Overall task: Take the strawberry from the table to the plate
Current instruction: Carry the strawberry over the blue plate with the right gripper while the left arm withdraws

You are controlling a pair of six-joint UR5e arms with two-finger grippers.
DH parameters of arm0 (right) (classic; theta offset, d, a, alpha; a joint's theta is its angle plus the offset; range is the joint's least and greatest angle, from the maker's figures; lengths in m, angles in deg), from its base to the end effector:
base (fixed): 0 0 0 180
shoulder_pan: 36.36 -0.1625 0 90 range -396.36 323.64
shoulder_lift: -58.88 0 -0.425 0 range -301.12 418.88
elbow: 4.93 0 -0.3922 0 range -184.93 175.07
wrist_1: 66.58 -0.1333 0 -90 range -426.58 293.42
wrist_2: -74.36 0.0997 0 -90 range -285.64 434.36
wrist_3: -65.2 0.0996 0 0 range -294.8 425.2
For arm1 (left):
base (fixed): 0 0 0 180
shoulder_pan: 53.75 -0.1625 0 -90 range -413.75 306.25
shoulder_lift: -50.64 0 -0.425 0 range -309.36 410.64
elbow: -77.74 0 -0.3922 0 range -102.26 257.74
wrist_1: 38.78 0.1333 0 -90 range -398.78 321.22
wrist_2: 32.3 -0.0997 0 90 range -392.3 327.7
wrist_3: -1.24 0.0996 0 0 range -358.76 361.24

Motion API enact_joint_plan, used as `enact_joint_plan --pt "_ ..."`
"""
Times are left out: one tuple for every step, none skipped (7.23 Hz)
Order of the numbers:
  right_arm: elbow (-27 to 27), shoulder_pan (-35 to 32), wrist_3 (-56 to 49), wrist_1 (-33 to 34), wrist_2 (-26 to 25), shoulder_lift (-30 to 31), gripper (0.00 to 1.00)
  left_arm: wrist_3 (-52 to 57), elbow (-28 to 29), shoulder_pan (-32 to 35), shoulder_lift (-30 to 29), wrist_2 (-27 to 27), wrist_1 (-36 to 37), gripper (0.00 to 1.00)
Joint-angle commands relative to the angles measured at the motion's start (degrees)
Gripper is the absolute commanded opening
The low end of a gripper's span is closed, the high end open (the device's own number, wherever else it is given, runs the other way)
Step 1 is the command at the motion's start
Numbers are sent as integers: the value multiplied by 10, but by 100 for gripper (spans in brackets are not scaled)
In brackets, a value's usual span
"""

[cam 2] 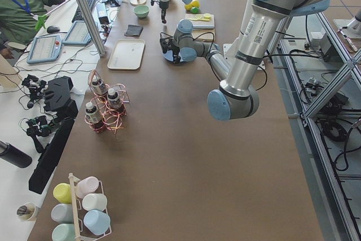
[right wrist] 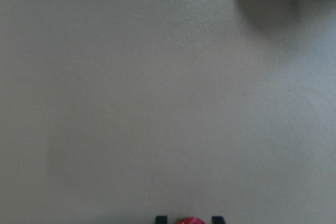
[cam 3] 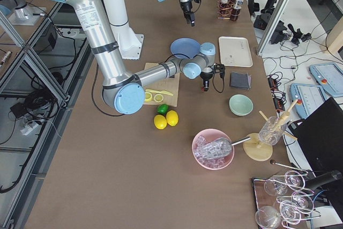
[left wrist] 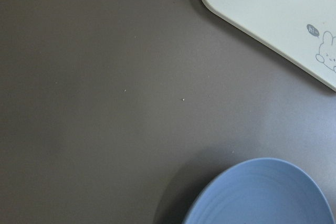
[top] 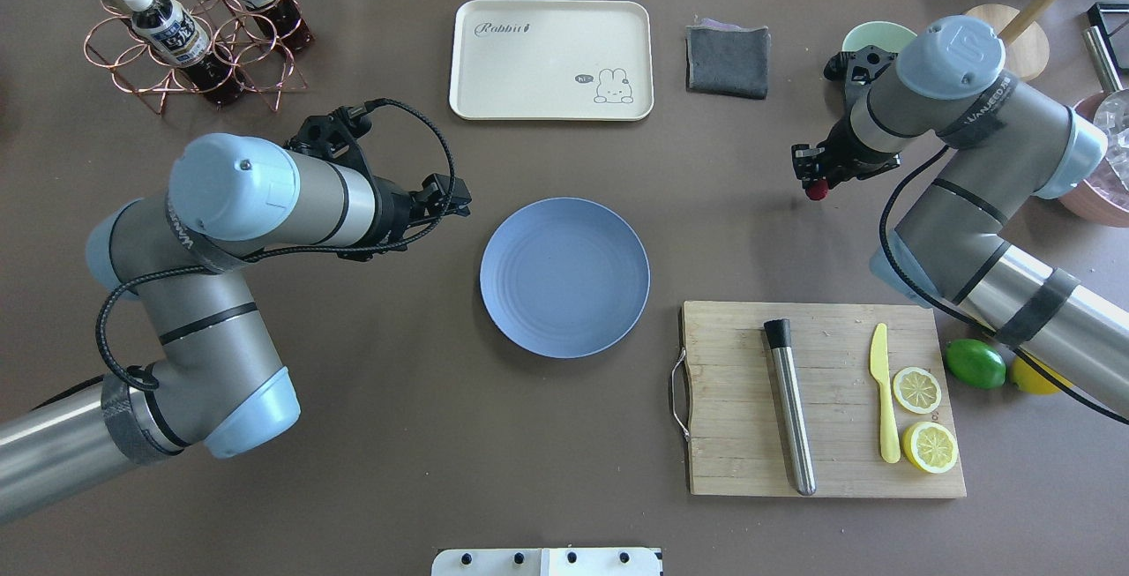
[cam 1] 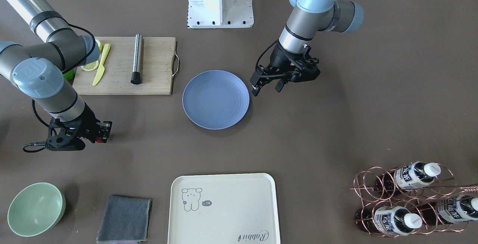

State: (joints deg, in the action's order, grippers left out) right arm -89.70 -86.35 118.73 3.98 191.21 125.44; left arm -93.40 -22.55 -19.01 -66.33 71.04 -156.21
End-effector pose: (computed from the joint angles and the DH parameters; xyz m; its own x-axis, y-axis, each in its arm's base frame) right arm -0.3662 -0.5737 0.4393 0.7101 0.0211 0.7038 -0.1043 0.9917 0.0755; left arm 0.4591 -0.4526 0.2551 0.3192 -0.3171 -0.8931 0.4102 0.8957 -0.1714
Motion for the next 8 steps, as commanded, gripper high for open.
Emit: enact_joint_plan --pt "-6 -5 10 23 19 -43 0 71 -18 51 26 31 -1 98" --pt "-10 7 34 31 17 -59 0 147 -42 62 70 32 0 98" --pt "-34 31 82 32 11 -62 0 271 -73 78 128 38 -2 98" --pt "-56 53 105 34 1 -61 0 334 -102 89 167 41 -2 98" --pt "-78 87 135 46 -21 -61 0 347 -106 117 183 56 -2 98" --pt "-106 129 162 49 -74 -59 0 349 -107 149 193 95 -8 98" --pt "-112 154 188 49 -85 -63 0 361 -105 176 205 132 -24 98" --pt "-122 168 194 49 -87 -64 0 386 -99 182 227 141 -43 98"
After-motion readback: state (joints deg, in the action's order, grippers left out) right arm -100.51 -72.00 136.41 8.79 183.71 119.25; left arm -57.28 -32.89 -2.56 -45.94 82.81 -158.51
